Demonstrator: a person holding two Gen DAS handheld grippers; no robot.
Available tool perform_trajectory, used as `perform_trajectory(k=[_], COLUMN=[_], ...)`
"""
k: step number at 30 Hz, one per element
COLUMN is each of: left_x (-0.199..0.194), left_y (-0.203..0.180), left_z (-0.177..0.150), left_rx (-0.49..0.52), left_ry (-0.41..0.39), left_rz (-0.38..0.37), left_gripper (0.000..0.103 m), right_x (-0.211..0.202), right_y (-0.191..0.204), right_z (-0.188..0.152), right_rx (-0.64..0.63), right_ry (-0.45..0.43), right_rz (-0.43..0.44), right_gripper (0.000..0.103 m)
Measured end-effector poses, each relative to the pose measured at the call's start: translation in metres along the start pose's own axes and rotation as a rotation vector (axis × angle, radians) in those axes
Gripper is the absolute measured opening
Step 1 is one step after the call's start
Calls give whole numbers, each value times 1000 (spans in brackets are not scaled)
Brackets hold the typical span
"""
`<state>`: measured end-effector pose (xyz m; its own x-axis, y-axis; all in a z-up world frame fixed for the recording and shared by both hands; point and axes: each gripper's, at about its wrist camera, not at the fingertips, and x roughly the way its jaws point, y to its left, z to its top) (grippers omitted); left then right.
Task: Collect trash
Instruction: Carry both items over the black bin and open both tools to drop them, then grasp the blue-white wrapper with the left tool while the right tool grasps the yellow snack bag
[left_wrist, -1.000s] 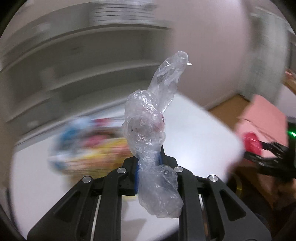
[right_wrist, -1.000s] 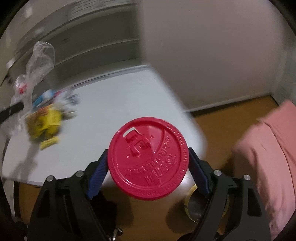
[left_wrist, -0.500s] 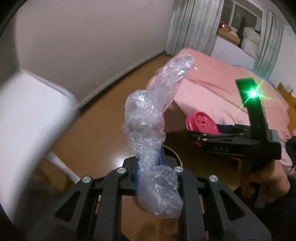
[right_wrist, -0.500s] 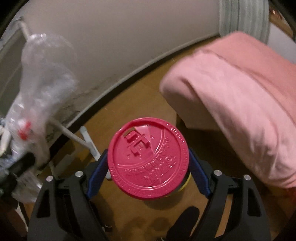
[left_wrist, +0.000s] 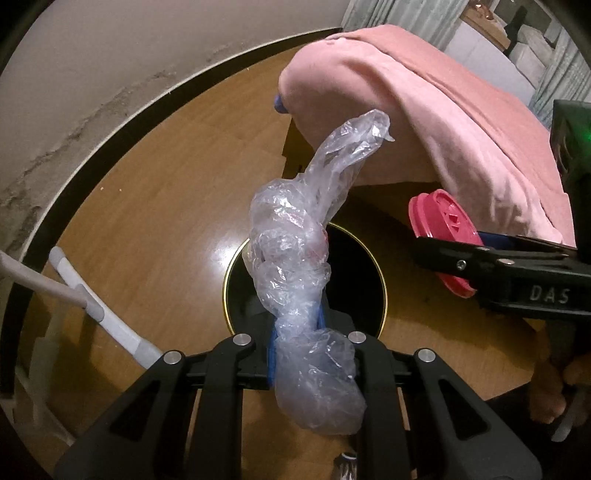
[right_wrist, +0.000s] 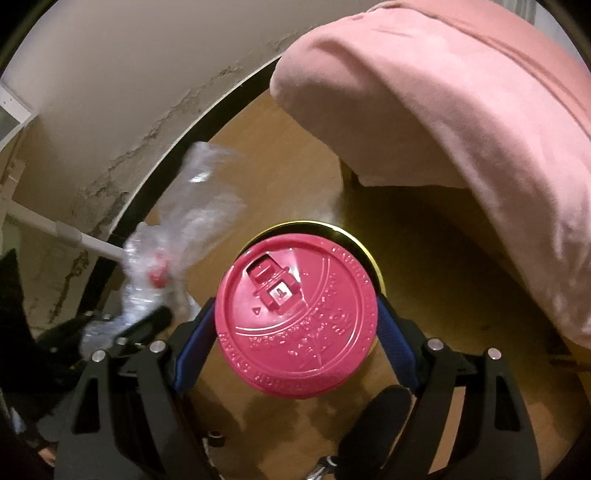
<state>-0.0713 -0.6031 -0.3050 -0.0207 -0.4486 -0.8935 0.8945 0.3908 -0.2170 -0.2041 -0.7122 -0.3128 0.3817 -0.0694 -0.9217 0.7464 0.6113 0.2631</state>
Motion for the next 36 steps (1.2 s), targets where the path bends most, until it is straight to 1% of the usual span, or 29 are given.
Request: perform_trajectory(k=[1, 3, 4, 6, 7, 8, 9, 11, 12, 13, 14, 16, 18, 20, 23, 26, 29, 30, 32, 34, 36], left_x=[-2, 1, 0, 0, 2, 1, 0, 1, 1, 1, 1, -2, -7, -13, -31, -62, -110, -134, -174, -224, -278], left_y=[0, 3, 5, 7, 7, 7, 6, 6, 5, 5, 5, 7, 8, 6, -2, -18, -29, -29, -25, -13, 5], left_z=[-6, -6, -4, -1, 1, 2, 4, 4, 4, 5, 4, 3, 3, 1, -3, -8, -15, -18, -21, -30, -45], left_rx=[1, -4, -10, -10, -9, -12, -14, -10, -6, -7, -9, -18, -26, -32, -9, 58, 128, 147, 159, 164, 170], left_ry=[1, 4, 5, 7, 5, -2, -8, -3, 2, 4, 4, -4, -9, -8, -15, -33, -72, -101, -142, -197, -253], left_rz=[-4, -17, -31, -37, -34, -27, -25, -41, -35, -28, -23, -16, -18, -18, 2, 30, 65, 78, 92, 110, 161], left_gripper=[17, 17, 20, 35, 53, 67, 68, 68, 68, 71, 78, 84, 85, 88, 91, 92, 92, 92, 92, 92, 93], right_x=[3, 3, 4, 3, 3, 1, 2, 2, 2, 3, 3, 4, 1, -6, -17, -45, -80, -96, -121, -150, -175], right_y=[0, -1, -1, -1, -1, 1, 2, 2, 2, 3, 3, 3, 2, 0, 2, 6, 10, 18, 36, 64, 98], right_z=[1, 2, 2, 4, 5, 4, 6, 7, 7, 8, 9, 13, 15, 16, 16, 7, 0, -3, -8, -16, -22], right_rx=[8, 23, 28, 41, 49, 56, 66, 78, 78, 79, 78, 78, 81, 92, 78, 38, 30, 11, -38, -96, -160], right_ry=[7, 12, 11, 7, 3, -2, -2, -6, -2, 1, 5, -3, -11, -22, -45, -87, -134, -155, -182, -217, -246], right_rz=[3, 16, 18, 19, 20, 22, 27, 27, 28, 26, 28, 27, 22, 29, 5, -53, -62, -65, -71, -45, -11], right_gripper=[80, 80, 80, 82, 82, 84, 85, 85, 88, 91, 96, 96, 96, 96, 96, 96, 96, 96, 96, 96, 96])
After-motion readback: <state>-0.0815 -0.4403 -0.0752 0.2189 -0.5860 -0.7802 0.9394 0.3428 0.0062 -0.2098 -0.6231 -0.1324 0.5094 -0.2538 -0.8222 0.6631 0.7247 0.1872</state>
